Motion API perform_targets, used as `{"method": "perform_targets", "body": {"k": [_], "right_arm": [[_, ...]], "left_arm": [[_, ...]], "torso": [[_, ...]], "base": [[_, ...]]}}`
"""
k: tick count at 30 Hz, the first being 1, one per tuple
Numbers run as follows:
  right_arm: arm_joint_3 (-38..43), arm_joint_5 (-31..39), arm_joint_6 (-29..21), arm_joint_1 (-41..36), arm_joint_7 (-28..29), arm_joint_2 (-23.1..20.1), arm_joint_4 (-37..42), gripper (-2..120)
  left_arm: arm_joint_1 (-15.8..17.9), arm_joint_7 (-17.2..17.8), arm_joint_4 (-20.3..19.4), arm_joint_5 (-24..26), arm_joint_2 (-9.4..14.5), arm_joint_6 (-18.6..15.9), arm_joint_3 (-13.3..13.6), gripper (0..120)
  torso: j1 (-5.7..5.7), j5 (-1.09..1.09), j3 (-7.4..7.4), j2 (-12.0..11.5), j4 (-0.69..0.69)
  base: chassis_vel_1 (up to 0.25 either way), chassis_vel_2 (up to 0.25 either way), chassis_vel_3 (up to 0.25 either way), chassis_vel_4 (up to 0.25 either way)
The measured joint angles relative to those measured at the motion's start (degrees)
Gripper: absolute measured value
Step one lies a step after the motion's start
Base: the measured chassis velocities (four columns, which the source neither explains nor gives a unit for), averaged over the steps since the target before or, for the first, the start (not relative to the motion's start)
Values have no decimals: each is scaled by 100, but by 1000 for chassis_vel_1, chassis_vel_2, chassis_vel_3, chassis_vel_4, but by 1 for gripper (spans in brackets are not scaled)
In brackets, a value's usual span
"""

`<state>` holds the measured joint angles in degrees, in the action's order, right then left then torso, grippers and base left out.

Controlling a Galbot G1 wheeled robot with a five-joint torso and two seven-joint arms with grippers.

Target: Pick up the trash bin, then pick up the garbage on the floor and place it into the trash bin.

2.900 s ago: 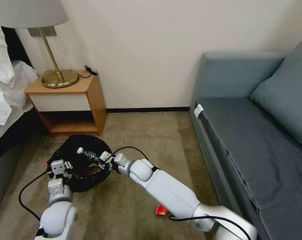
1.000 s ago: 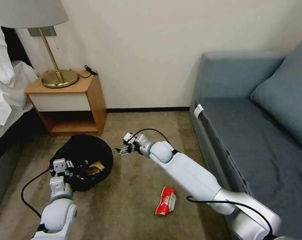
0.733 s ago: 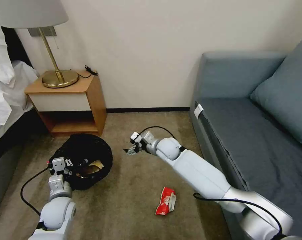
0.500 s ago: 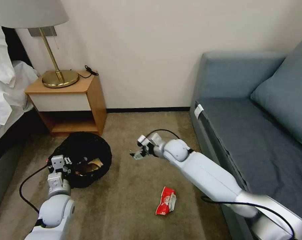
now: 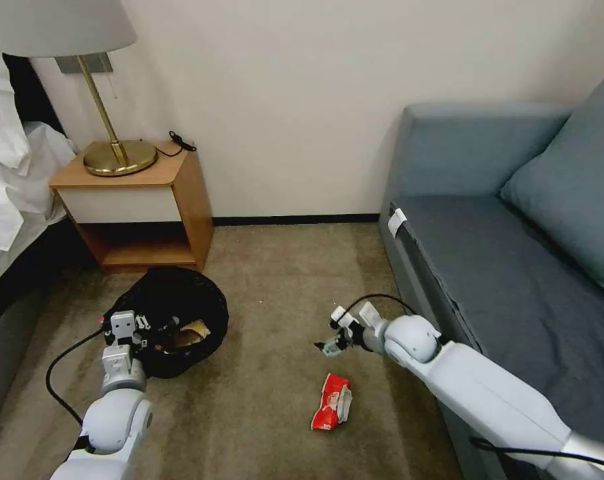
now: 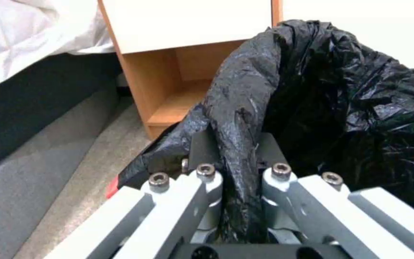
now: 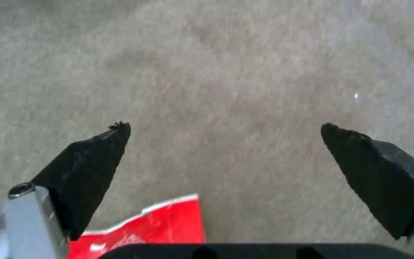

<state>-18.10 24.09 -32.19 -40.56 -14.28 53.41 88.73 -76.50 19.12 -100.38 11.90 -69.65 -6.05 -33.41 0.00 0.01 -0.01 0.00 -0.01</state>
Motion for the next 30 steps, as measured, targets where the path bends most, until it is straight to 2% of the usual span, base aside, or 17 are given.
{"method": "perform_targets", "body": {"k": [19,30], "right_arm": [[456,-33,15,-1089,87,-165,430,100],[807,98,-33,-1667,165,-22,396,100]], "left_arm": [[-46,23,-115,-95,13,-80,139,4],[-278,28,-258,-129,-10,-52,125,4]], "torso": [[0,-1,0,0,0],[0,-1,0,0,1]], "base": [[0,0,0,0],[0,0,0,0]]}}
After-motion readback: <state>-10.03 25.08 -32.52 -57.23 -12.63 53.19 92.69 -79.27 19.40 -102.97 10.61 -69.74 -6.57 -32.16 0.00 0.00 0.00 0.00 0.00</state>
